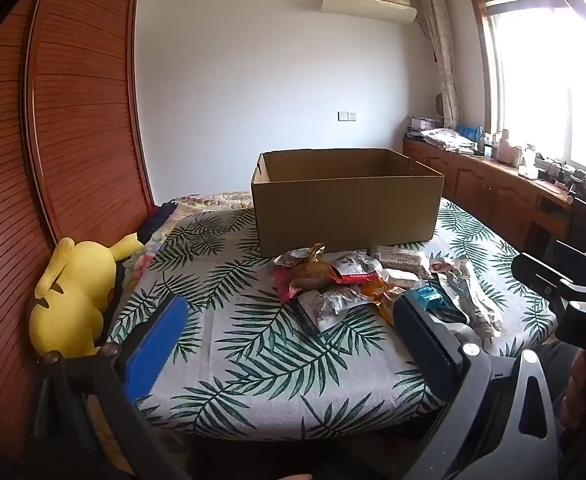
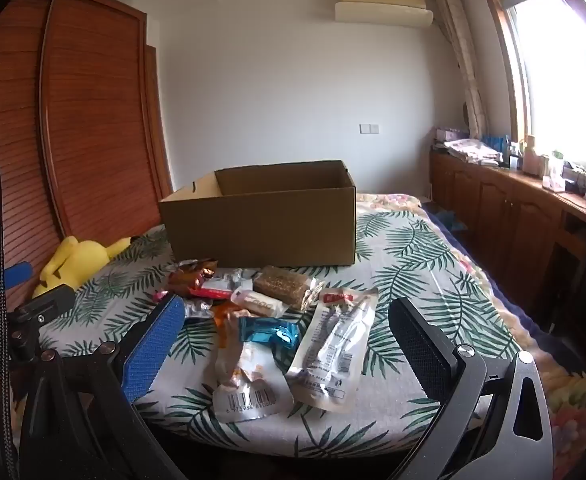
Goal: Organize snacks
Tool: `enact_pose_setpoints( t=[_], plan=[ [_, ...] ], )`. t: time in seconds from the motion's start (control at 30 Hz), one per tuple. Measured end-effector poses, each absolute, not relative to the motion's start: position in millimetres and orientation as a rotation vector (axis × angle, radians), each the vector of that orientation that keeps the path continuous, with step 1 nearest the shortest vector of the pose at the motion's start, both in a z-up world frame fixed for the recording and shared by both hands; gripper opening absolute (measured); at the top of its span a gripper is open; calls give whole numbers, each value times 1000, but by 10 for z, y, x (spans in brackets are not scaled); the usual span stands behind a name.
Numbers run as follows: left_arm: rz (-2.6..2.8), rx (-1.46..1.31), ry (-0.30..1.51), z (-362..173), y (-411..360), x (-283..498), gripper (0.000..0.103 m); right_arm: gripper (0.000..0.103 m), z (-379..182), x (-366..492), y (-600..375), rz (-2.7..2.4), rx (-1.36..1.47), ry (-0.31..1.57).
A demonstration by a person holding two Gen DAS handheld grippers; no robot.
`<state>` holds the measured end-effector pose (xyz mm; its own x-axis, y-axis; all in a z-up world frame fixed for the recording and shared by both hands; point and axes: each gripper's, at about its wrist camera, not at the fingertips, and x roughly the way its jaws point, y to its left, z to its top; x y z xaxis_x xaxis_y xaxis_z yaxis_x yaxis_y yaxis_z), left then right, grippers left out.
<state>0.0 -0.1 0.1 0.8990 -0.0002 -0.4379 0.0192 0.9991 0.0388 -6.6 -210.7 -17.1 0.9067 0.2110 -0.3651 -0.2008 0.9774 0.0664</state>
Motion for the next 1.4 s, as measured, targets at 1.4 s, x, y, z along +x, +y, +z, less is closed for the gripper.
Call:
enact_pose_setpoints(
  t=[1.4],
  plan=[
    [-7, 40, 448, 11, 10, -12, 103, 103, -178, -48, -2097, 208, 36, 385]
  ],
)
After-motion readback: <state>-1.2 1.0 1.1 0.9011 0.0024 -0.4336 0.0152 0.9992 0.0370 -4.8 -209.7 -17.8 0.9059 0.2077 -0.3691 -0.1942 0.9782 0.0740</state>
